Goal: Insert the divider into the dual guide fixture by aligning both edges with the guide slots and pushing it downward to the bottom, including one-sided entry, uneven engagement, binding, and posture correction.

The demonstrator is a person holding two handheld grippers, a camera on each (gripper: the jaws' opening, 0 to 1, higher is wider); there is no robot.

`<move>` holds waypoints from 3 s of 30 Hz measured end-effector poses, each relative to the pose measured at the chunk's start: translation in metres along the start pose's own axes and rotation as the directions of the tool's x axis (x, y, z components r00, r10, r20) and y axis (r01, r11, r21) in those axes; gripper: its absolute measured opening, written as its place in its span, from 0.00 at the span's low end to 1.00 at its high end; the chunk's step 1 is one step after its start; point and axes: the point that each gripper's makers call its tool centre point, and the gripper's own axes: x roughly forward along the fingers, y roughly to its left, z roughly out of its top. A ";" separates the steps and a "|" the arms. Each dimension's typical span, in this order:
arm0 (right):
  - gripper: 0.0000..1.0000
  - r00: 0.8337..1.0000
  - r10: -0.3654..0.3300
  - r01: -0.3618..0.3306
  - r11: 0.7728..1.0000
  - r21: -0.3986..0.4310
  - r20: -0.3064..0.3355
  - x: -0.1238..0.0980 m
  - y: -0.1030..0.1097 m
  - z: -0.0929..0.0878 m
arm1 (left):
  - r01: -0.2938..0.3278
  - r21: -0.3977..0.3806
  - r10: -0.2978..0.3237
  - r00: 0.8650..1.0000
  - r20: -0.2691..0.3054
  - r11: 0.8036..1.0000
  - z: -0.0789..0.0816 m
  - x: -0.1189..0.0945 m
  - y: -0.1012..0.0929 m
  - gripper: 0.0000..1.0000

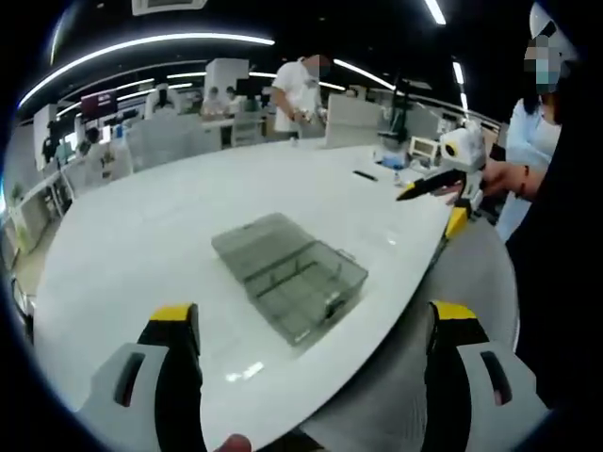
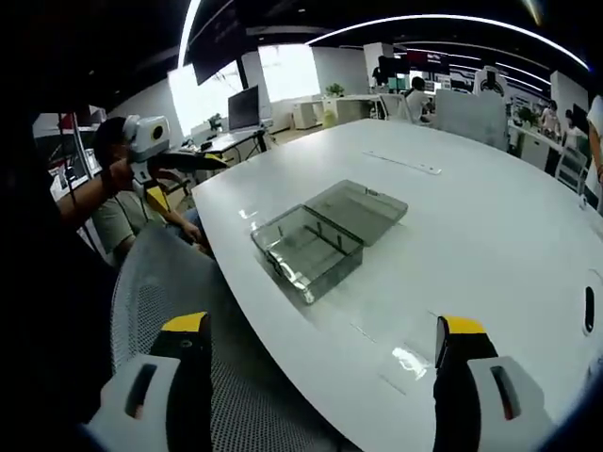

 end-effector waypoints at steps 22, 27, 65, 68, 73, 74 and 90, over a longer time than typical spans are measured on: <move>0.98 1.000 0.000 0.000 1.000 -0.001 0.001 0.000 0.005 0.000 | -0.004 0.002 0.004 1.000 -0.005 1.000 -0.004 -0.005 0.000 0.99; 0.98 1.000 -0.005 0.005 1.000 0.002 -0.001 -0.002 0.004 -0.001 | -0.001 0.003 0.001 1.000 -0.001 1.000 -0.002 -0.003 -0.005 0.99; 0.95 1.000 -0.031 0.031 0.998 0.055 -0.006 -0.003 -0.002 -0.002 | 0.075 0.030 -0.075 0.997 0.017 0.997 0.004 0.015 -0.014 0.99; 0.94 0.999 -0.041 0.042 0.997 0.061 -0.011 -0.004 -0.004 -0.004 | 0.078 0.031 -0.078 0.997 0.019 0.996 0.009 0.018 -0.018 0.99; 0.92 0.998 -0.055 0.057 0.996 0.074 -0.019 -0.005 -0.008 -0.006 | 0.095 0.042 -0.095 0.995 0.017 0.995 0.013 0.026 -0.024 0.99; 0.91 0.998 -0.060 0.061 0.995 0.076 -0.019 -0.005 -0.009 -0.006 | 0.096 0.042 -0.097 0.995 0.017 0.994 0.014 0.028 -0.025 0.99; 0.85 0.992 -0.106 0.114 0.985 0.126 -0.070 -0.004 -0.022 -0.020 | 0.157 0.064 -0.158 0.987 0.008 0.986 0.020 0.056 -0.046 0.99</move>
